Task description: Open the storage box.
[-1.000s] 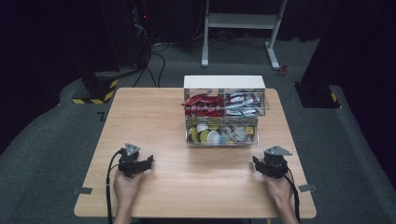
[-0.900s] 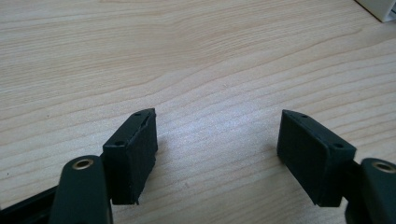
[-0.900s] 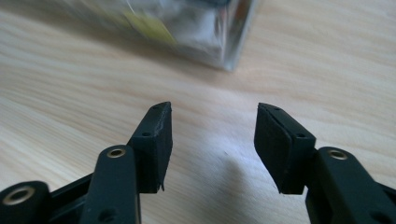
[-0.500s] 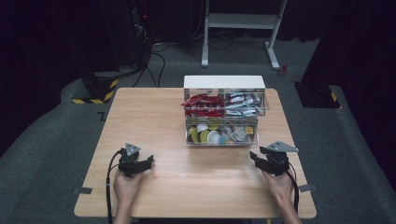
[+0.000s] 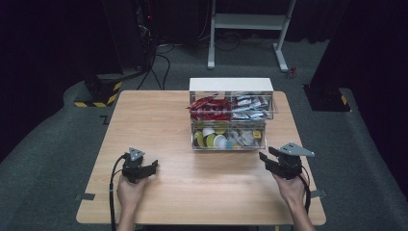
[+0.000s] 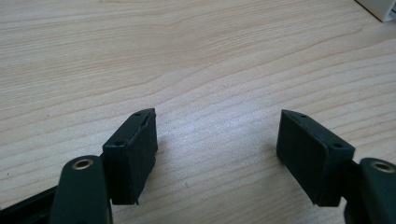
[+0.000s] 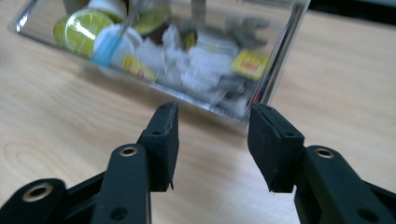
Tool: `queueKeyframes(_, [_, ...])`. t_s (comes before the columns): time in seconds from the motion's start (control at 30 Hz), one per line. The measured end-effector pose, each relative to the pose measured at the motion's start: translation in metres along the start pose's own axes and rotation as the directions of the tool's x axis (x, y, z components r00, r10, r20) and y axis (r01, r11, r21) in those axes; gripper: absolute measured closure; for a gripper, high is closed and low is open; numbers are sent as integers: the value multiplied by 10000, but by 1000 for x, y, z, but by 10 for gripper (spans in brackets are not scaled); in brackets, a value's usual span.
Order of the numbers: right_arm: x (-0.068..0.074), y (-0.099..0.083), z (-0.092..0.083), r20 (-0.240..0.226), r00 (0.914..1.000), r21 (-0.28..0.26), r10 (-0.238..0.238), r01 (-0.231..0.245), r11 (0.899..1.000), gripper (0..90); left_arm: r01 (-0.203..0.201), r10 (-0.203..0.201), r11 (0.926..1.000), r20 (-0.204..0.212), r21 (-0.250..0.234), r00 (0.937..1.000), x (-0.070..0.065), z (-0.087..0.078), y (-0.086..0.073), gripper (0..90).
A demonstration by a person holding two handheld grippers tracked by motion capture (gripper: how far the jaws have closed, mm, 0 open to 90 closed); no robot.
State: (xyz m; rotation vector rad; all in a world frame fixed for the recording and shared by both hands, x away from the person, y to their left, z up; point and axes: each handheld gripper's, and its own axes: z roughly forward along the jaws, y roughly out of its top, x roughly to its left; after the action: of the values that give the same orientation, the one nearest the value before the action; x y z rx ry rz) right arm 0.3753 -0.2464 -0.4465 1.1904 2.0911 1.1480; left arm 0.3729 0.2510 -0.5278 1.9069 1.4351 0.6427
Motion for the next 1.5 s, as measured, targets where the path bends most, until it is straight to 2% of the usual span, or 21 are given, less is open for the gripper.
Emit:
queueKeyframes(0.17, [0, 8, -1, 23, 9999, -170, 101, -101, 9998, 504, -9, 9, 10000, -2, 1, 10000, 0, 0, 0, 293])
queueKeyframes(0.2, [1, 12, -4, -18, 10000, -379, 84, -85, 9992, 496, -12, 12, 10000, -14, 1, 10000, 0, 0, 0, 293])
queueKeyframes(0.33, [2, 22, -7, -49, 9999, -474, -130, 127, 9988, 491, -11, 11, 10000, -15, -1, 10000, 0, 0, 0, 294])
queueKeyframes(0.37, [3, 28, -10, -12, 9997, -649, -252, 250, 9976, 496, 27, -27, 10000, -24, -36, 10000, -1, 0, 0, 292])
queueKeyframes(0.43, [2, 34, -10, -18, 9998, -658, -216, 215, 9976, 514, -11, 11, 10000, -12, 3, 10000, 0, 0, 0, 294])
queueKeyframes(0.5, [3, 40, -12, 276, 9990, -715, -365, 384, 9967, 544, -10, 10, 10000, -12, 1, 10000, 0, 0, 0, 294])
queueKeyframes(0.57, [5, 45, -15, 309, 9986, -855, -426, 451, 9953, 566, -8, 8, 10000, -15, -2, 10000, 0, 0, 0, 294])
queueKeyframes(0.67, [3, 52, -17, -54, 9996, -850, -274, 268, 9960, 587, -7, 7, 10000, -14, 1, 10000, 0, 0, 0, 294])
queueKeyframes(0.8, [-4, 59, -17, -290, 9995, -800, -97, 73, 9968, 592, -6, 6, 10000, -13, 2, 10000, 0, 0, 0, 295])
queueKeyframes(1.07, [-4, 75, -27, -498, 9985, -1102, -227, 171, 9938, 592, 19, -19, 10000, -37, -16, 10000, -1, 0, 0, 295])
queueKeyframes(1.13, [-8, 81, -28, -671, 9976, -1296, -195, 107, 9915, 593, 18, -18, 10000, -19, -7, 10000, 0, 0, 0, 297])
queueKeyframes(1.23, [-9, 87, -27, -709, 9974, -1227, -153, 65, 9924, 594, 20, -20, 10000, -19, -6, 10000, 0, 0, 0, 297])
queueKeyframes(1.43, [-4, 101, -32, -724, 9964, -1376, -444, 341, 9899, 600, 12, -12, 10000, -24, -6, 10000, -1, 0, 0, 295])
queueKeyframes(1.5, [-5, 104, -29, -743, 9964, -1364, -403, 299, 9902, 602, 19, -19, 10000, -19, -6, 10000, 0, 0, 0, 297])
